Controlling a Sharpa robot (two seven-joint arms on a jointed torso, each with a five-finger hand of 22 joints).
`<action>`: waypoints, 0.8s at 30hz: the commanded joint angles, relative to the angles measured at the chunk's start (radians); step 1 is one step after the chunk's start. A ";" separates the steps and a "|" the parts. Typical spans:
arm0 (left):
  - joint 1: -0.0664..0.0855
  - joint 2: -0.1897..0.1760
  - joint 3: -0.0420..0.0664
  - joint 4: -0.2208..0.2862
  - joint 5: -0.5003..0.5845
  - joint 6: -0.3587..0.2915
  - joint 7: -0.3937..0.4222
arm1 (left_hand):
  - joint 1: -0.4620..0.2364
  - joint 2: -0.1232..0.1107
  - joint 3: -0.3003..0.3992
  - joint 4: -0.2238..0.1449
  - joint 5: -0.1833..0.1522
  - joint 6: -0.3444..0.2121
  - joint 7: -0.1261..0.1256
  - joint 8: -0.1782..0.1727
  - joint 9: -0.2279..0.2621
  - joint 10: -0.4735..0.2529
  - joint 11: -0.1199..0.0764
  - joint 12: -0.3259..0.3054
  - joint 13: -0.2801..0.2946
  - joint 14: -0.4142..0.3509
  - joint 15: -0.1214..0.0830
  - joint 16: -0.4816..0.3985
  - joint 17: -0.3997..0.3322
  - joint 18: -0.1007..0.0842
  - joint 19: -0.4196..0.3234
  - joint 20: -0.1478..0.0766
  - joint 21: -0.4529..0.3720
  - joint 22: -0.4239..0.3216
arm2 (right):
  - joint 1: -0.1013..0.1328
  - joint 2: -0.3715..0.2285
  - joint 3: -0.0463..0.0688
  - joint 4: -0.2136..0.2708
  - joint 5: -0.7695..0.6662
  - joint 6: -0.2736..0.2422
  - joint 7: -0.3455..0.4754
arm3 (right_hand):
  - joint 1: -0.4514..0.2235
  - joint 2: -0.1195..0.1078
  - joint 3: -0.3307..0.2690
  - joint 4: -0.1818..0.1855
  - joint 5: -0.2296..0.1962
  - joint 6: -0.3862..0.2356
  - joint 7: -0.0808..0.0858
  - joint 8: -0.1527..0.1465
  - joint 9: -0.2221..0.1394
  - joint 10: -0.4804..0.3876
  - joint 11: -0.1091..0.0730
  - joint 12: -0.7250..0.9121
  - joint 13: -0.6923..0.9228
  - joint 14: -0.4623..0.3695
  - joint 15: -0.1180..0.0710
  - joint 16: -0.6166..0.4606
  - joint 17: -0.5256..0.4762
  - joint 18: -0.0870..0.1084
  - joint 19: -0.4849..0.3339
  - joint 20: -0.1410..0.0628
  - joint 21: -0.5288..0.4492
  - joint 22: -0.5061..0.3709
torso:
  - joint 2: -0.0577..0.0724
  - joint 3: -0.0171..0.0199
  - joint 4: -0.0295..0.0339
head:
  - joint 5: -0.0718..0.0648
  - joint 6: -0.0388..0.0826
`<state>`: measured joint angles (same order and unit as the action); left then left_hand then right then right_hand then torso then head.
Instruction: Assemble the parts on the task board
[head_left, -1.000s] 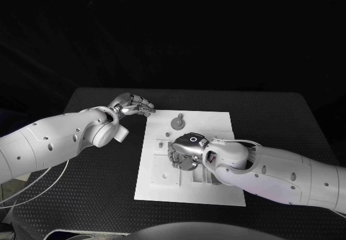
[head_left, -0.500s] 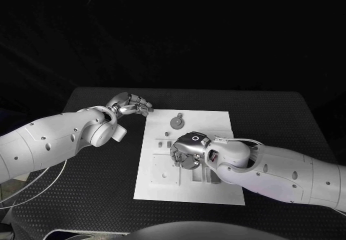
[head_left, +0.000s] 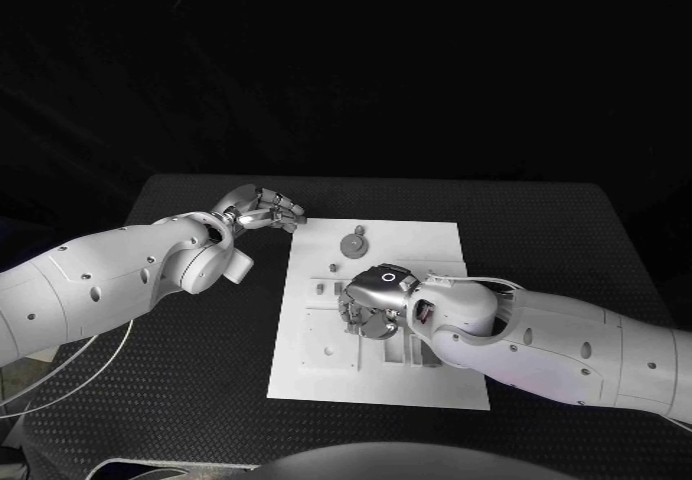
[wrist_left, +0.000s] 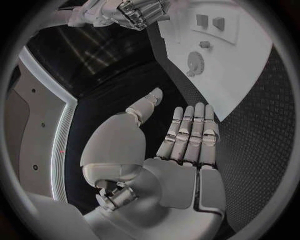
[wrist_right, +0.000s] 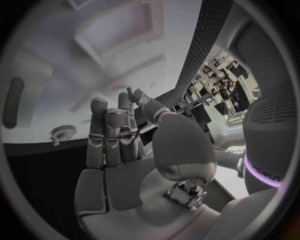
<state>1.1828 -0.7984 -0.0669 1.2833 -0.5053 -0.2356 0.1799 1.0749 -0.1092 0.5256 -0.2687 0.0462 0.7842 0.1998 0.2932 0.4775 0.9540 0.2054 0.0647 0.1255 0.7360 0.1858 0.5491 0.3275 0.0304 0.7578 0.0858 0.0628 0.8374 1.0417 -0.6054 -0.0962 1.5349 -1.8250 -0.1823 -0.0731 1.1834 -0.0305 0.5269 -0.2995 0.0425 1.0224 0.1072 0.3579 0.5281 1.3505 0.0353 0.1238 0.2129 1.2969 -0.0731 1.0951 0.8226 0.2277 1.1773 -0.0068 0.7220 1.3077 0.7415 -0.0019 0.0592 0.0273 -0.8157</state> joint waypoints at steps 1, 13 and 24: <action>0.001 0.001 0.001 0.003 0.005 -0.002 0.006 | -0.002 -0.007 -0.003 0.003 0.004 -0.007 0.009 0.005 -0.001 -0.002 0.000 0.005 -0.002 -0.002 0.001 -0.004 0.002 0.011 -0.002 0.002 0.004 -0.002 | -0.001 0.007 -0.002 -0.002 -0.010 0.013 0.007 | -0.001 0.007 0.003 0.005 0.007 0.009 0.001 0.004 0.001 0.006 -0.002 0.000 0.002 0.000 -0.005 0.007 -0.001 0.034 -0.001 -0.007 0.006 0.022 | 0.000 0.0006 -0.0002 | 0.003 -0.005; 0.001 0.003 0.001 0.002 0.005 -0.001 0.006 | -0.002 -0.007 -0.003 0.003 0.004 -0.007 0.009 0.005 -0.001 -0.002 0.000 0.005 -0.003 -0.002 0.001 -0.004 0.003 0.011 -0.002 0.002 0.004 -0.003 | -0.002 0.014 -0.006 -0.011 -0.010 0.016 0.009 | -0.001 0.008 0.004 0.005 0.007 0.008 0.002 0.004 0.002 0.006 -0.002 -0.001 0.003 -0.001 -0.005 0.007 -0.002 0.034 -0.001 -0.007 0.006 0.022 | 0.000 0.0005 0.0008 | 0.006 -0.010; 0.001 0.002 0.001 0.001 0.005 0.002 0.001 | -0.003 -0.008 -0.004 0.005 0.004 -0.008 0.010 0.005 -0.001 -0.003 0.001 0.004 -0.004 -0.004 0.002 -0.006 0.003 0.011 -0.003 0.002 0.004 -0.005 | -0.002 0.012 -0.010 -0.012 -0.010 0.026 0.007 | -0.001 0.008 0.004 0.005 0.007 0.008 0.002 0.004 0.003 0.006 -0.002 -0.001 0.003 -0.001 -0.005 0.008 -0.002 0.034 -0.002 -0.007 0.007 0.022 | 0.000 0.0005 -0.0003 | 0.008 -0.013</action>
<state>1.1828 -0.7977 -0.0669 1.2826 -0.5053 -0.2354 0.1774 1.0749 -0.1092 0.5256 -0.2687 0.0462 0.7842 0.1998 0.2932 0.4775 0.9540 0.2054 0.0647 0.1227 0.7360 0.1858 0.5491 0.3296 0.0304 0.7578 0.0858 0.0629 0.8345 1.0404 -0.5941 -0.1047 1.5230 -1.8254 -0.1754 -0.0725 1.1818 -0.0322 0.5268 -0.2995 0.0422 1.0237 0.1059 0.3590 0.5307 1.3505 0.0352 0.1238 0.2148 1.2981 -0.0719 1.0988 0.8218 0.2276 1.1771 -0.0062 0.7220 1.3077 0.7415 -0.0009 0.0587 0.0358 -0.8277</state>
